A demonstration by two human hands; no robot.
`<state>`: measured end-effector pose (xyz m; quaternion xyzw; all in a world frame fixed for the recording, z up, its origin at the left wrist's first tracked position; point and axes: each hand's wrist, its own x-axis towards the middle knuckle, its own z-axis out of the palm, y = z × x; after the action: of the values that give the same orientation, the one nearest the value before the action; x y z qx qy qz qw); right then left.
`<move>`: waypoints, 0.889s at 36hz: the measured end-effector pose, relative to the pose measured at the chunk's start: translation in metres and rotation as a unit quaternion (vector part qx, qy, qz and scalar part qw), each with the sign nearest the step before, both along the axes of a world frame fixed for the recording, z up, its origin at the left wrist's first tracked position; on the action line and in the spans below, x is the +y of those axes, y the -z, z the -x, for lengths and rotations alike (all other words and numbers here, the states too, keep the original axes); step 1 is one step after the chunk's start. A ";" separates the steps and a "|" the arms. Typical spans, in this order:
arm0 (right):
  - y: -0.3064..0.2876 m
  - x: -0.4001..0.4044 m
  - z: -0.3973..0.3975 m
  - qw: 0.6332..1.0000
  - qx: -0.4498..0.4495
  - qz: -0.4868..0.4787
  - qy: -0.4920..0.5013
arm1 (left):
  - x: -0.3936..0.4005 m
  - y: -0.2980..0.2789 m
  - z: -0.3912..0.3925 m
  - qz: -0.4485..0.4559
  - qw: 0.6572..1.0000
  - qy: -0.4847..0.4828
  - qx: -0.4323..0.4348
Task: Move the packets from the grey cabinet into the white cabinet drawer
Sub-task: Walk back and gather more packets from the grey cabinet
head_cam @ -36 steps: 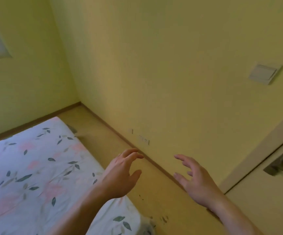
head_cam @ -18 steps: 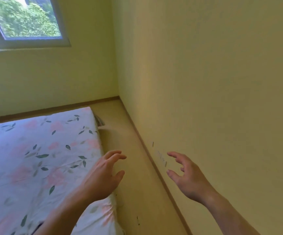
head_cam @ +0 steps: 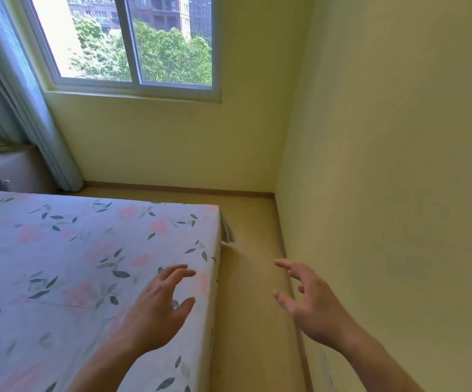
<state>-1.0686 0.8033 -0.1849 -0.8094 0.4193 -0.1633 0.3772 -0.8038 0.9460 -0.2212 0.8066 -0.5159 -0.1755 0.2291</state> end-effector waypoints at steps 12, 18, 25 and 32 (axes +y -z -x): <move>-0.013 -0.214 -0.068 1.000 0.000 -0.004 -0.006 | -0.241 -0.029 -0.050 0.040 0.998 0.051 0.004; -0.002 -0.334 -0.107 0.999 -0.009 -0.016 -0.030 | -0.351 -0.029 -0.082 0.031 0.998 0.044 -0.019; 0.008 -0.486 -0.158 0.996 -0.011 -0.026 -0.083 | -0.459 -0.035 -0.126 0.011 0.999 -0.038 -0.027; -0.006 -0.611 -0.257 0.984 -0.002 -0.014 -0.179 | -0.521 -0.048 -0.181 0.015 0.989 -0.147 -0.027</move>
<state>-0.8114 0.1920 -0.1792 -0.8657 0.2690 -0.0890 0.4126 -0.6233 0.4248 -0.1737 0.8746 -0.4002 -0.1099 0.2507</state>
